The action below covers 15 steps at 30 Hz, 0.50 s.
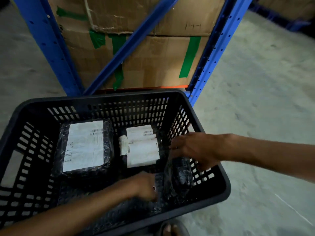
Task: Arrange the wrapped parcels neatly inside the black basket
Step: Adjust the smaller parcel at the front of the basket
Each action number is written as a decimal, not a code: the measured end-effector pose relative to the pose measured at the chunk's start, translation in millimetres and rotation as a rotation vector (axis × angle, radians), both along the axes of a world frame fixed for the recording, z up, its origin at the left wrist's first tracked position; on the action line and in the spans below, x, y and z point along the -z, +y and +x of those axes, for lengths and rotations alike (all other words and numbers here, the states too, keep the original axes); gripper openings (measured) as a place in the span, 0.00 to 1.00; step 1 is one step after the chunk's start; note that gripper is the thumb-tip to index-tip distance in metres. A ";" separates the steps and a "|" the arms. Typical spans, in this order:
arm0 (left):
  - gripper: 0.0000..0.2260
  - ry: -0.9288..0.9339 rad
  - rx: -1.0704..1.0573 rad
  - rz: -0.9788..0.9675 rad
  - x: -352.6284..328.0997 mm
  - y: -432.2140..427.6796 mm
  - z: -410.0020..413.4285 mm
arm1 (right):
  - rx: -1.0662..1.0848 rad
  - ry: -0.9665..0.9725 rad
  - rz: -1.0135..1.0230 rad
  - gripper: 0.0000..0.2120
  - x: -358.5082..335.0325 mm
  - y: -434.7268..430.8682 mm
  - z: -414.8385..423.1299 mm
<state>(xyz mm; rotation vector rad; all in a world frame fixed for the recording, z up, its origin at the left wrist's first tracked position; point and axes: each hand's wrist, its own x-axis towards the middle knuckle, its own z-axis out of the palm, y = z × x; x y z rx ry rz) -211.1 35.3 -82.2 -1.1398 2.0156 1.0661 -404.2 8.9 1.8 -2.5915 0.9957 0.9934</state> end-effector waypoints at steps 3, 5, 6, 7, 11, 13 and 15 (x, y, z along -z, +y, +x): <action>0.22 0.008 0.005 0.034 35.4 16.6 -21.3 | -0.124 0.160 -0.117 0.47 24.1 21.1 -1.8; 0.28 0.116 -0.103 0.031 52.0 21.2 -32.0 | -0.166 0.128 -0.195 0.39 37.1 23.4 2.4; 0.30 0.164 -0.150 0.035 56.0 21.7 -37.7 | -0.184 0.080 -0.233 0.33 43.2 22.9 2.2; 0.30 0.207 -0.179 0.035 59.1 21.8 -41.4 | -0.208 0.021 -0.278 0.29 47.5 22.2 1.5; 0.32 0.223 -0.194 0.066 71.3 19.2 -44.5 | -0.299 0.040 -0.316 0.26 58.8 21.0 3.0; 0.30 0.216 -0.194 0.099 76.3 15.3 -39.7 | -0.346 0.046 -0.305 0.22 59.2 18.7 9.6; 0.27 0.247 -0.215 0.178 75.1 13.3 -32.3 | -0.394 0.002 -0.274 0.17 63.2 6.6 14.4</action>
